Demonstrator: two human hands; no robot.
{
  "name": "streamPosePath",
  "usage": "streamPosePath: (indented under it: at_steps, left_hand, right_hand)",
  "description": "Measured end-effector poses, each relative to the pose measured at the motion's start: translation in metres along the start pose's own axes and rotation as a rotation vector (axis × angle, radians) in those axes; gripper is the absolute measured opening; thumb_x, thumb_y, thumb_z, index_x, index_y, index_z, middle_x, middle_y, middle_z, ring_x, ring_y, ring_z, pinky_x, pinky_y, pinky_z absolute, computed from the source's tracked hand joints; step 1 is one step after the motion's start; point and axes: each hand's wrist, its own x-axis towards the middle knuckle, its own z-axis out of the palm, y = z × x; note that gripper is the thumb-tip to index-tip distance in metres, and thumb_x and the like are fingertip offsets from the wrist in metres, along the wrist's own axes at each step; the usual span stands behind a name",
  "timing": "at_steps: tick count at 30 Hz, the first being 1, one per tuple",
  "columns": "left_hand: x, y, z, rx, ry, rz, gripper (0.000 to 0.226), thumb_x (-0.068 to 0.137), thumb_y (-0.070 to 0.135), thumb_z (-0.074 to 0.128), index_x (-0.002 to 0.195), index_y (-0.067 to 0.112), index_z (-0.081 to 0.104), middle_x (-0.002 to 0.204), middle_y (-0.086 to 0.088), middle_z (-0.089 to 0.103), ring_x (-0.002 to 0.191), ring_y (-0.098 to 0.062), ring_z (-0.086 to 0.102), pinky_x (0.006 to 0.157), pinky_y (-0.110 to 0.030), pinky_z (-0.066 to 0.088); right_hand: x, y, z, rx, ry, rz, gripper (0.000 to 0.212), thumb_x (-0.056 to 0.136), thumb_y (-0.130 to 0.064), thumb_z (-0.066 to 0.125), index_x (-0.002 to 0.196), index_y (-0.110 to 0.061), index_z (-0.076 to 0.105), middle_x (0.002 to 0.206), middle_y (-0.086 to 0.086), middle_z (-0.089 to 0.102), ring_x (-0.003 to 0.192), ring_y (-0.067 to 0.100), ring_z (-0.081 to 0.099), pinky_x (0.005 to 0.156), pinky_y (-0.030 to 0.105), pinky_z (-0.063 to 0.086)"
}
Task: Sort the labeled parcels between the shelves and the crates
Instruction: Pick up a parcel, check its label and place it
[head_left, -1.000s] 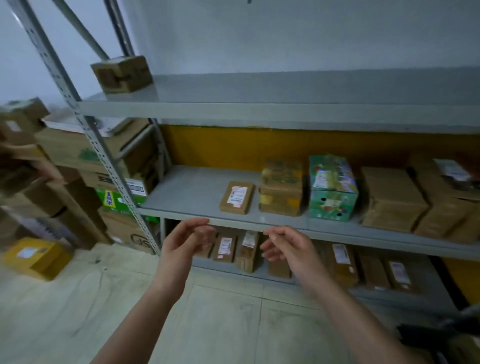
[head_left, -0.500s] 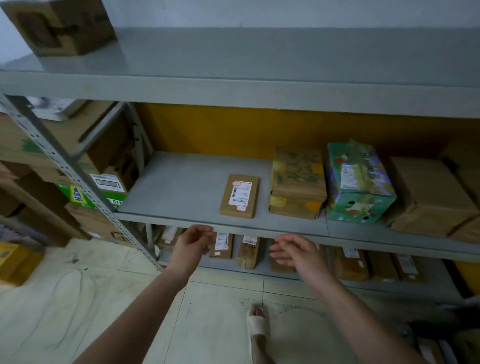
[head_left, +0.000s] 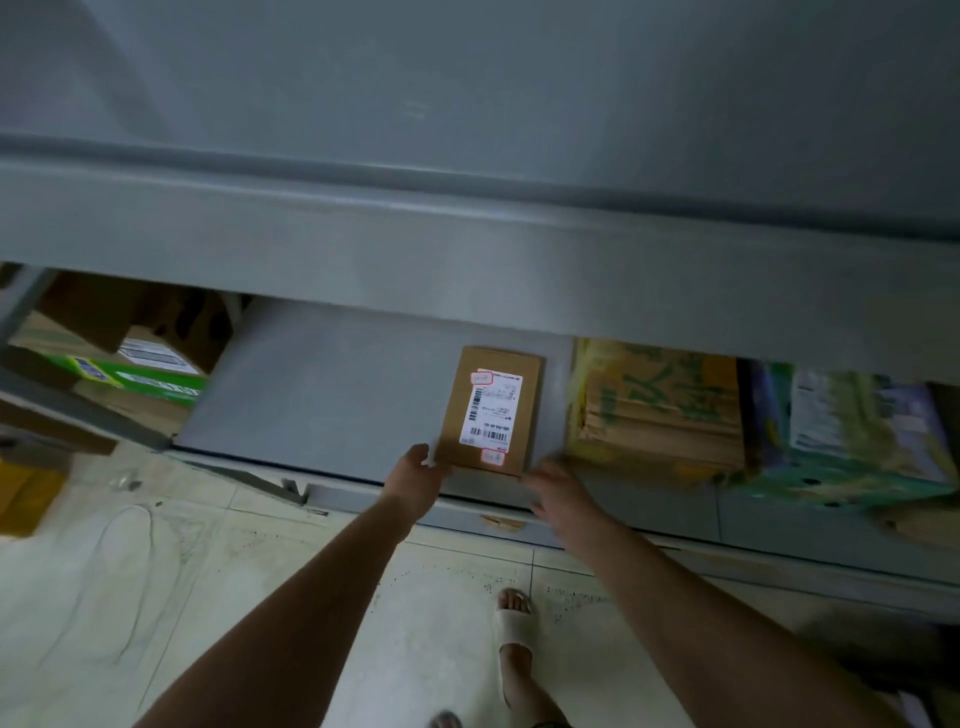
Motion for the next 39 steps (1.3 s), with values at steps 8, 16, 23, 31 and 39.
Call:
streamPosePath:
  at_steps: [8, 16, 23, 31, 39]
  left_hand:
    - [0.022, -0.003, 0.008, -0.022, 0.004, -0.032, 0.031, 0.101, 0.023, 0.055, 0.125, 0.004, 0.06, 0.103, -0.008, 0.063, 0.095, -0.024, 0.057, 0.085, -0.033, 0.043]
    - [-0.038, -0.018, -0.055, -0.256, -0.177, 0.075, 0.015, 0.092, 0.012, 0.071, 0.106, 0.007, 0.067, 0.109, -0.017, 0.071, 0.102, -0.03, 0.067, 0.095, -0.04, 0.055]
    - [-0.135, -0.047, -0.121, -0.309, -0.259, 0.383, 0.029, 0.088, 0.008, 0.073, 0.116, 0.004, 0.068, 0.109, -0.012, 0.076, 0.103, -0.03, 0.072, 0.096, -0.038, 0.055]
    - [-0.178, -0.061, -0.139, -0.205, -0.307, 0.542, 0.038, 0.079, 0.023, 0.076, 0.115, 0.01, 0.071, 0.108, -0.008, 0.077, 0.105, -0.033, 0.071, 0.096, -0.044, 0.055]
    - [-0.199, -0.041, -0.079, -0.06, -0.494, 0.621, 0.032, 0.082, 0.023, 0.076, 0.11, 0.009, 0.072, 0.103, -0.008, 0.078, 0.098, -0.026, 0.074, 0.091, -0.041, 0.057]
  right_hand:
    - [0.009, 0.002, 0.016, 0.076, 0.027, 0.009, 0.008, 0.1, -0.02, 0.057, 0.092, -0.023, 0.058, 0.128, 0.02, 0.06, 0.121, 0.033, 0.057, 0.11, 0.046, 0.044]
    - [-0.045, 0.021, 0.031, 0.195, 0.101, -0.169, 0.023, 0.096, -0.003, 0.06, 0.117, 0.002, 0.067, 0.106, 0.018, 0.073, 0.098, 0.028, 0.071, 0.095, 0.041, 0.057]
    - [-0.162, 0.052, 0.055, 0.123, 0.08, -0.57, 0.029, 0.095, -0.007, 0.062, 0.121, -0.018, 0.068, 0.112, -0.003, 0.075, 0.104, 0.013, 0.072, 0.09, 0.026, 0.057]
    - [-0.214, 0.101, 0.077, 0.217, 0.198, -0.7, 0.031, 0.095, -0.005, 0.062, 0.117, -0.027, 0.068, 0.112, -0.007, 0.075, 0.106, 0.013, 0.071, 0.092, 0.029, 0.057]
    - [-0.256, 0.156, 0.041, 0.419, 0.386, -0.751, 0.031, 0.096, 0.007, 0.055, 0.115, -0.012, 0.07, 0.107, 0.009, 0.076, 0.1, 0.026, 0.073, 0.086, 0.031, 0.059]
